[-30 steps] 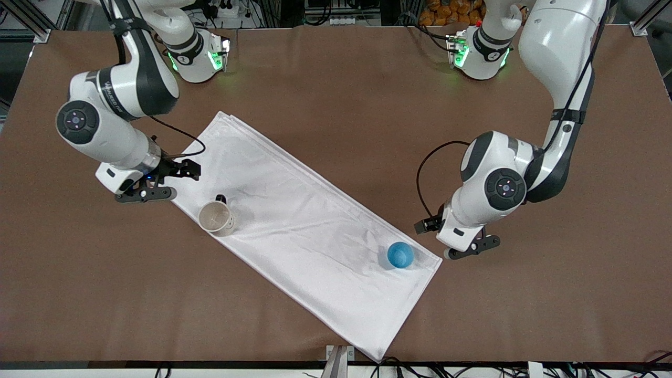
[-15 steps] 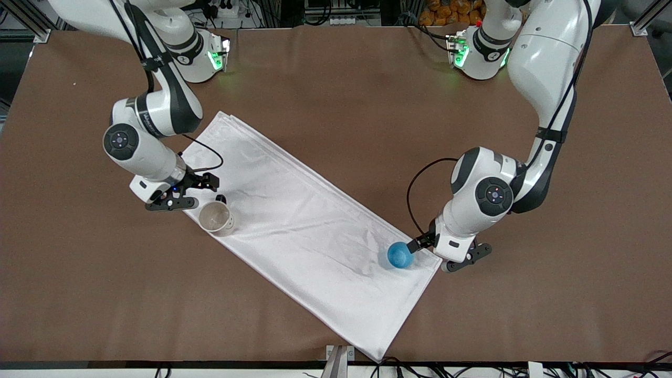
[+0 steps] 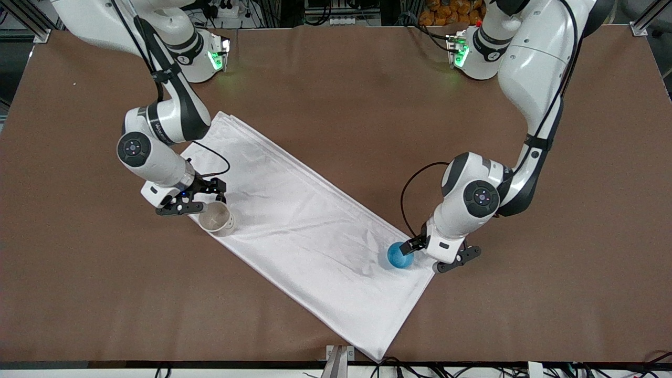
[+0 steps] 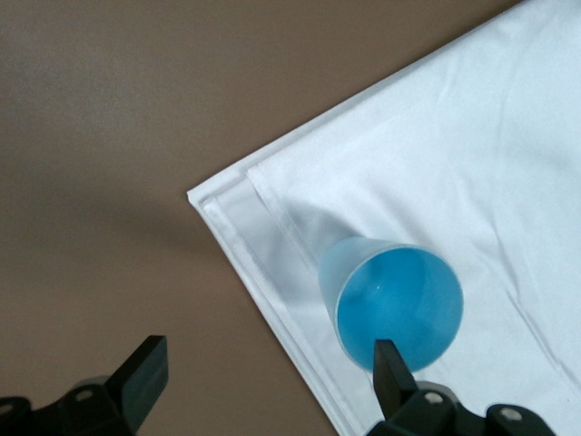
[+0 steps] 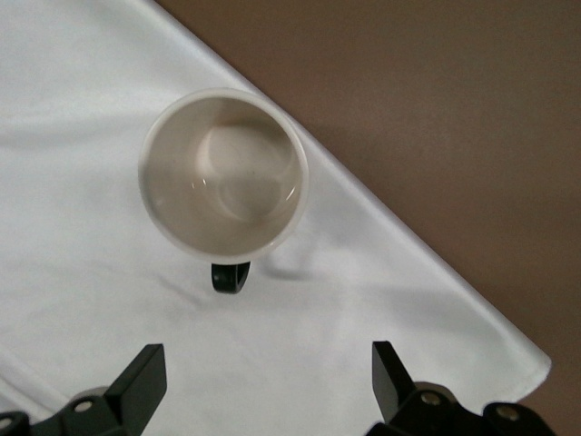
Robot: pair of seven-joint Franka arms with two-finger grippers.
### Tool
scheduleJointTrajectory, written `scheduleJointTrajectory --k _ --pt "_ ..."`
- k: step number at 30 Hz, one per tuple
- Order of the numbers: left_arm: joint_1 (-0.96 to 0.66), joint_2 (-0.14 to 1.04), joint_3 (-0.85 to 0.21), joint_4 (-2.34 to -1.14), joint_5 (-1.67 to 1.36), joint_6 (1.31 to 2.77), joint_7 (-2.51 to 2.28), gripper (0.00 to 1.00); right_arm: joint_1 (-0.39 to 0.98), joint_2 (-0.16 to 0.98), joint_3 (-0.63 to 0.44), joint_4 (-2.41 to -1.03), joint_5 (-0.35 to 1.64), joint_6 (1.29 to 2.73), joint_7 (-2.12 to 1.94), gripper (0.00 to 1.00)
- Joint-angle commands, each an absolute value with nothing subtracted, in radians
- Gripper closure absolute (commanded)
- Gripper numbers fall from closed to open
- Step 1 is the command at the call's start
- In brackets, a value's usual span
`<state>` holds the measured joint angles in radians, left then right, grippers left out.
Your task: Place blue cup into white mug on table
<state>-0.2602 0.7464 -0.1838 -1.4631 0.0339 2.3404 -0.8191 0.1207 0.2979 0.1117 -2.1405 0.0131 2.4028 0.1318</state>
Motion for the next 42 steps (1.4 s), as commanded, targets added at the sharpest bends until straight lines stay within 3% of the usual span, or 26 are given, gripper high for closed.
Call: scheduleJointTrajectory --k 1,6,9,11,18,23,27,30,35,42 --pt "-0.308 0.791 -0.143 -1.434 0.064 2.367 -0.853 0.00 0.130 0.308 0.112 -2.128 0.018 2.411 0.144 0.06" --pt "-0.325 0.805 -0.124 -1.437 0.058 2.417 -0.859 0.04 0.137 0.321 0.112 -2.123 0.009 2.425 0.144 0.12" --pt "-0.325 0.807 -0.124 -1.439 0.058 2.421 -0.952 0.75 0.138 0.324 0.110 -2.123 0.008 2.434 0.143 0.15" --pt "-0.331 0.808 -0.124 -1.439 0.063 2.421 -0.992 1.00 0.140 0.337 0.110 -2.123 0.006 2.450 0.143 0.16" --pt "-0.337 0.810 -0.123 -1.440 0.086 2.421 -0.988 1.00 0.141 0.371 0.110 -2.123 -0.029 2.505 0.140 0.21" --pt "-0.328 0.805 -0.124 -1.442 0.133 2.419 -0.948 1.00 0.140 0.371 0.110 -2.123 -0.052 2.505 0.140 0.51" --pt "-0.327 0.799 -0.123 -1.447 0.135 2.408 -0.934 1.00 0.140 0.371 0.110 -2.121 -0.052 2.503 0.140 0.81" --pt "-0.325 0.787 -0.121 -1.443 0.150 2.344 -0.930 1.00 0.140 0.371 0.110 -2.118 -0.052 2.502 0.137 0.99" --pt "-0.318 0.743 -0.123 -1.439 0.209 2.198 -0.841 1.00 0.147 0.354 0.113 -2.095 -0.051 2.467 0.143 1.00" --pt "-0.314 0.707 -0.121 -1.440 0.212 2.122 -0.790 1.00 0.224 0.328 0.115 -1.997 -0.046 2.327 0.184 1.00"
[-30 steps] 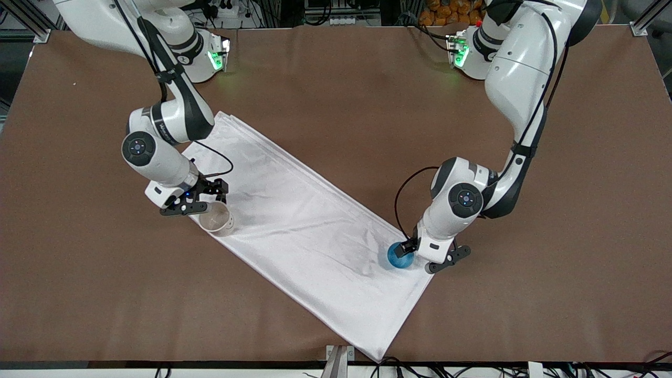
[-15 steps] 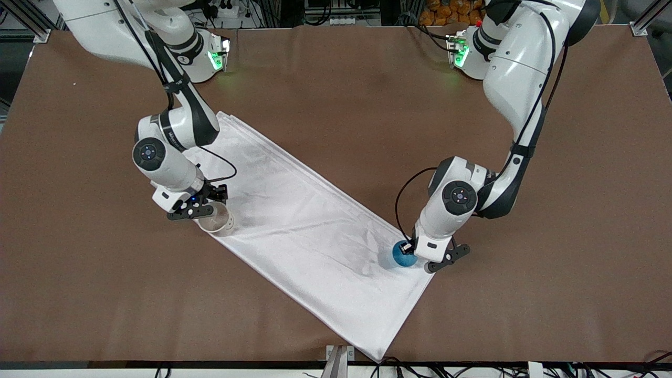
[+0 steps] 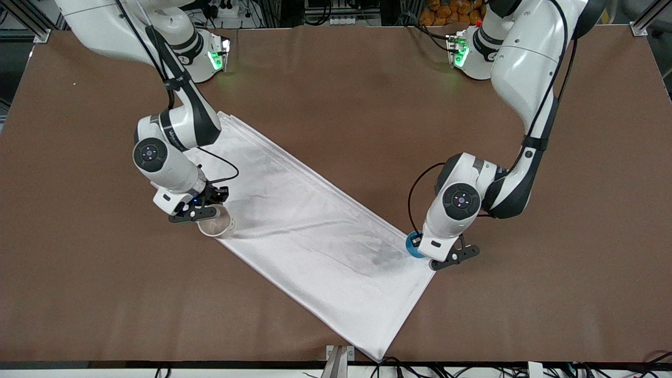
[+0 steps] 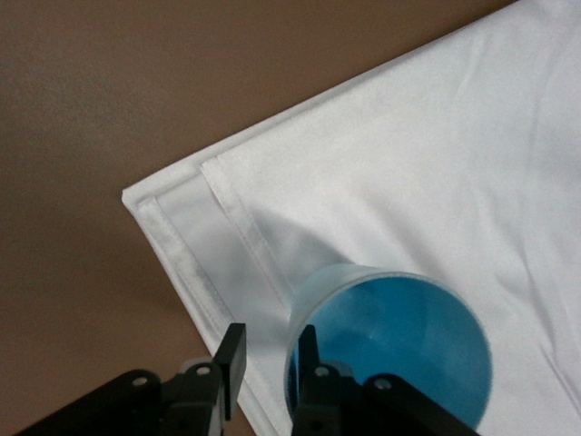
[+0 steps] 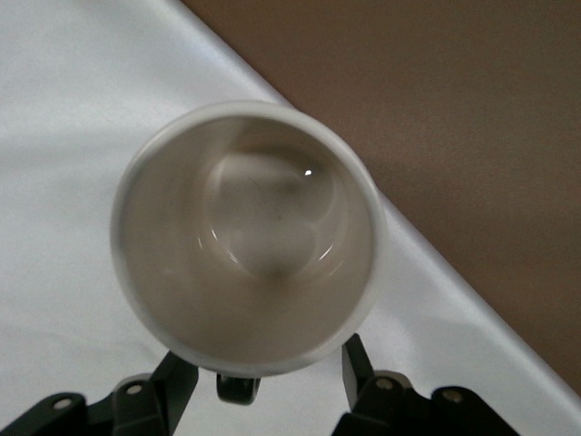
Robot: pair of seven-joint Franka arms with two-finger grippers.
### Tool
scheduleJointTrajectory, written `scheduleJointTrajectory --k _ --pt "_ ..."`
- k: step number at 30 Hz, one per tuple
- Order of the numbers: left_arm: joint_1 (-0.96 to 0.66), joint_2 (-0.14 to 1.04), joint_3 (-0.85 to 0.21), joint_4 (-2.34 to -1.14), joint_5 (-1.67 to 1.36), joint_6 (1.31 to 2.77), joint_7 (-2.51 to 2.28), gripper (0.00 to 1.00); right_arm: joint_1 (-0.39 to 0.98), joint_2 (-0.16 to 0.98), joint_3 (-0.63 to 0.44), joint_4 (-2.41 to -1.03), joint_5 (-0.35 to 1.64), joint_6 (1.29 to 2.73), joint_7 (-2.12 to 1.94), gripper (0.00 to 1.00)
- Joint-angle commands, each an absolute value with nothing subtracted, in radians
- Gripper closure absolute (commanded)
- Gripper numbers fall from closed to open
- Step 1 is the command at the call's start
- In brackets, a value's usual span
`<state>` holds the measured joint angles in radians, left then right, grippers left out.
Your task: Place blue cup into white mug on table
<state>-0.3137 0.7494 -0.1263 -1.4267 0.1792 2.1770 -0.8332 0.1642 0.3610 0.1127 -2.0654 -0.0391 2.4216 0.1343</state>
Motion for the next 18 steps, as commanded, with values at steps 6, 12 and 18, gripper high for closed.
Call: scheduleJointTrajectory --k 6,12,18 --pt "-0.313 0.680 -0.121 -1.443 0.210 2.065 -0.732 1.00 0.363 0.341 0.114 -1.919 -0.040 2.316 0.383 1.00" --pt "-0.298 0.643 -0.121 -1.445 0.210 2.002 -0.686 1.00 0.527 0.386 0.112 -1.819 -0.051 2.298 0.607 1.00" --pt "-0.287 0.603 -0.124 -1.468 0.210 1.934 -0.650 1.00 0.688 0.497 0.112 -1.631 -0.055 2.172 0.767 1.00"
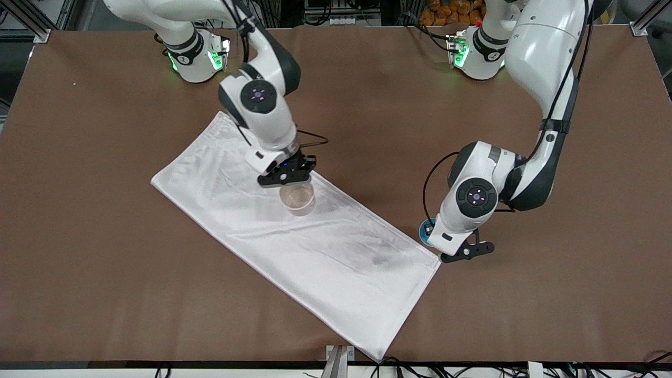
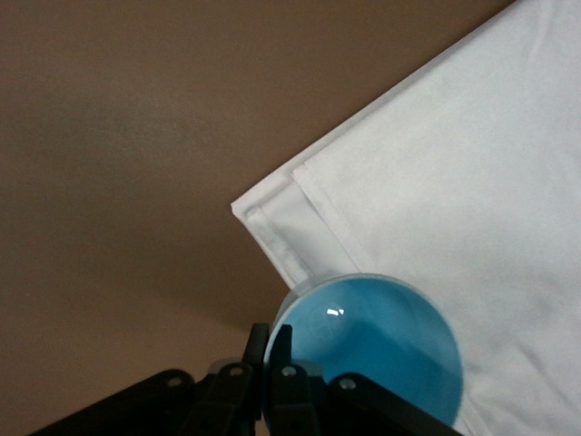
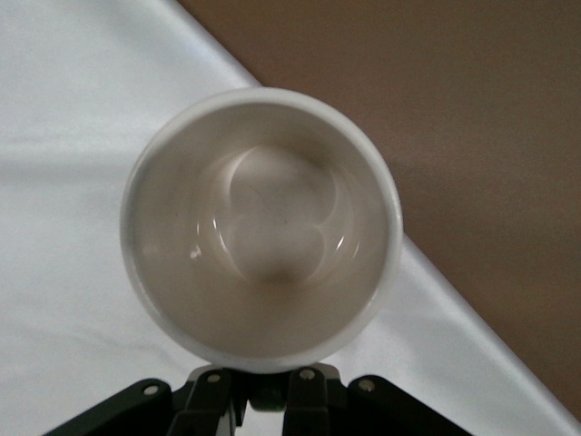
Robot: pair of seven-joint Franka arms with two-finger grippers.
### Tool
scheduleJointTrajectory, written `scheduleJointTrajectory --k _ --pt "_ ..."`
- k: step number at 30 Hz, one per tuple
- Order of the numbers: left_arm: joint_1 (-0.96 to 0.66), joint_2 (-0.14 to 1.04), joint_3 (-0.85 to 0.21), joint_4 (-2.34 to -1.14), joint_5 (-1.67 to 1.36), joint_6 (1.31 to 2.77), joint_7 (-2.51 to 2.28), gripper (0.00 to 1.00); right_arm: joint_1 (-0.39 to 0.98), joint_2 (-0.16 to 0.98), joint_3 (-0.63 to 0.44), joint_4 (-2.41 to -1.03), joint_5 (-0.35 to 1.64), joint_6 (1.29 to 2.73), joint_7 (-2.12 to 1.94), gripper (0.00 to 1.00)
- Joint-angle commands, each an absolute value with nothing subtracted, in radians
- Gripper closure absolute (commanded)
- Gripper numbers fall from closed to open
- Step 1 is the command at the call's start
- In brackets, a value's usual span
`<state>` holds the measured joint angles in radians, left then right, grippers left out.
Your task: Place blue cup into white mug on table
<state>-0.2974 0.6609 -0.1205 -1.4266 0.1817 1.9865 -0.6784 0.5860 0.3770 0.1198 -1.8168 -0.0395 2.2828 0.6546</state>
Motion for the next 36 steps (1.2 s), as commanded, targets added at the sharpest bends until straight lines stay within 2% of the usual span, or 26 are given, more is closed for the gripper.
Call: scheduleJointTrajectory --k 1,4,7,18,26,33,34,35,36 --pt "-0.287 0.591 -0.124 -1.480 0.210 1.933 -0.650 1.00 0.721 0.523 0.109 -1.588 -0.057 2.139 0.787 1.00" --pt "-0.285 0.545 -0.124 -1.532 0.212 1.933 -0.649 1.00 0.797 0.600 0.106 -1.482 -0.072 2.076 0.842 1.00" --pt "-0.276 0.500 -0.127 -1.581 0.210 1.933 -0.626 1.00 0.850 0.641 0.106 -1.440 -0.097 2.072 0.909 1.00" --pt "-0.273 0.382 -0.158 -1.706 0.192 1.933 -0.621 1.00 0.960 0.709 0.106 -1.427 -0.167 2.171 1.045 1.00" --pt "-0.273 0.275 -0.202 -1.822 0.141 1.944 -0.669 1.00 0.985 0.758 0.106 -1.424 -0.229 2.276 1.068 1.00" --pt "-0.273 0.203 -0.236 -1.874 0.110 1.947 -0.715 1.00 0.989 0.795 0.104 -1.408 -0.267 2.321 1.068 1.00" --pt "-0.273 0.183 -0.236 -1.887 0.104 1.947 -0.715 1.00 0.991 0.798 0.104 -1.407 -0.275 2.322 1.069 0.96" --pt "-0.273 0.167 -0.236 -1.899 0.097 1.947 -0.715 1.00 0.991 0.799 0.104 -1.405 -0.278 2.324 1.069 0.87" --pt "-0.273 0.147 -0.236 -1.916 0.092 1.947 -0.715 1.00 0.991 0.799 0.104 -1.405 -0.278 2.324 1.072 0.68"
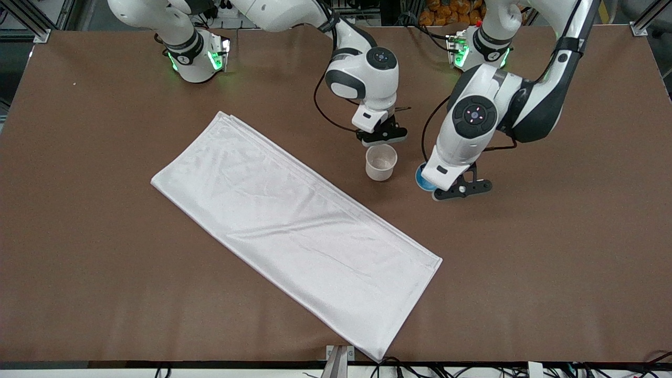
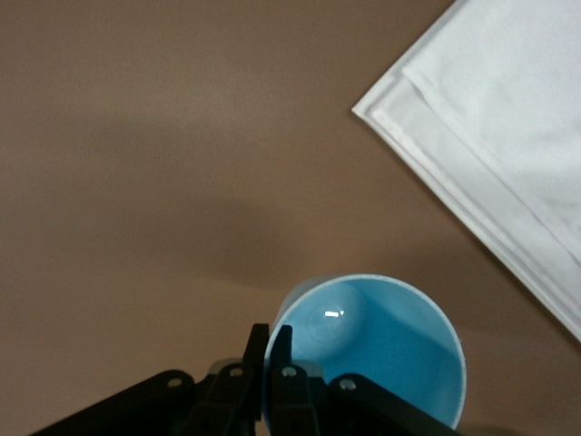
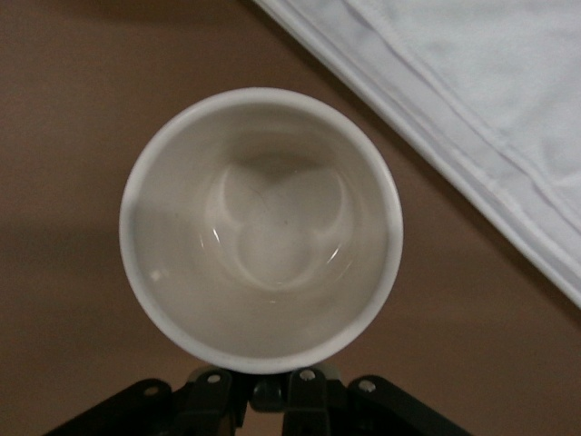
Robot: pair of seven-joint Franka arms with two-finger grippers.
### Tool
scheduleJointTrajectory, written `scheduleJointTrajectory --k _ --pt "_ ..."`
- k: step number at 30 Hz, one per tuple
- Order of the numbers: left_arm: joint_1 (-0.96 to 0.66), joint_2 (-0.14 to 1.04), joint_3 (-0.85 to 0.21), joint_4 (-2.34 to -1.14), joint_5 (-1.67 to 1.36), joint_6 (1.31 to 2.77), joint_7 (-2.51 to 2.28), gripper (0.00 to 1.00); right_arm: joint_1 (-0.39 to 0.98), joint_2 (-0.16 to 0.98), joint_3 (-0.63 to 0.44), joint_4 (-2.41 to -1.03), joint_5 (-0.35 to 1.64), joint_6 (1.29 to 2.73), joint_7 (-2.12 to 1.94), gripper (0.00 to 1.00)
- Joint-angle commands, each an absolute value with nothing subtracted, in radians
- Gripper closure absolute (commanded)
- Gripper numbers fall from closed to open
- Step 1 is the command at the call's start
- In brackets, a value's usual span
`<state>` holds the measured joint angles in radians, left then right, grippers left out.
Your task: Place blue cup into white mug on table
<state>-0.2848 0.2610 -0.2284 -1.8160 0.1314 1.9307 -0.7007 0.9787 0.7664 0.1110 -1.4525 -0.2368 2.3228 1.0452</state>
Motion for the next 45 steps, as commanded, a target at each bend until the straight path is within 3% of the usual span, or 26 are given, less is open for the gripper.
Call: scheduleJointTrajectory --k 1,3,13,24,38,45 --pt "-0.273 0.126 -0.236 -1.936 0.089 1.945 -0.715 1.00 0.989 0.798 0.106 -1.405 -0.273 2.322 1.077 0.47" --pt "-0.273 0.086 -0.236 -1.971 0.084 1.945 -0.715 1.00 0.989 0.793 0.106 -1.404 -0.275 2.321 1.100 0.00" --pt "-0.281 0.000 -0.261 -2.082 0.064 1.937 -0.710 1.00 0.976 0.721 0.107 -1.402 -0.267 2.295 1.129 0.00" --pt "-0.287 0.023 -0.294 -2.080 -0.034 1.974 -0.715 1.00 0.897 0.517 0.113 -1.430 -0.258 1.999 0.936 0.00" --pt "-0.291 0.037 -0.365 -2.175 -0.037 2.262 -0.919 1.00 0.644 0.289 0.107 -1.450 -0.127 1.757 0.643 0.00" --pt "-0.291 0.040 -0.397 -2.187 -0.034 2.278 -0.940 1.00 0.485 0.200 0.107 -1.450 -0.127 1.652 0.399 0.00"
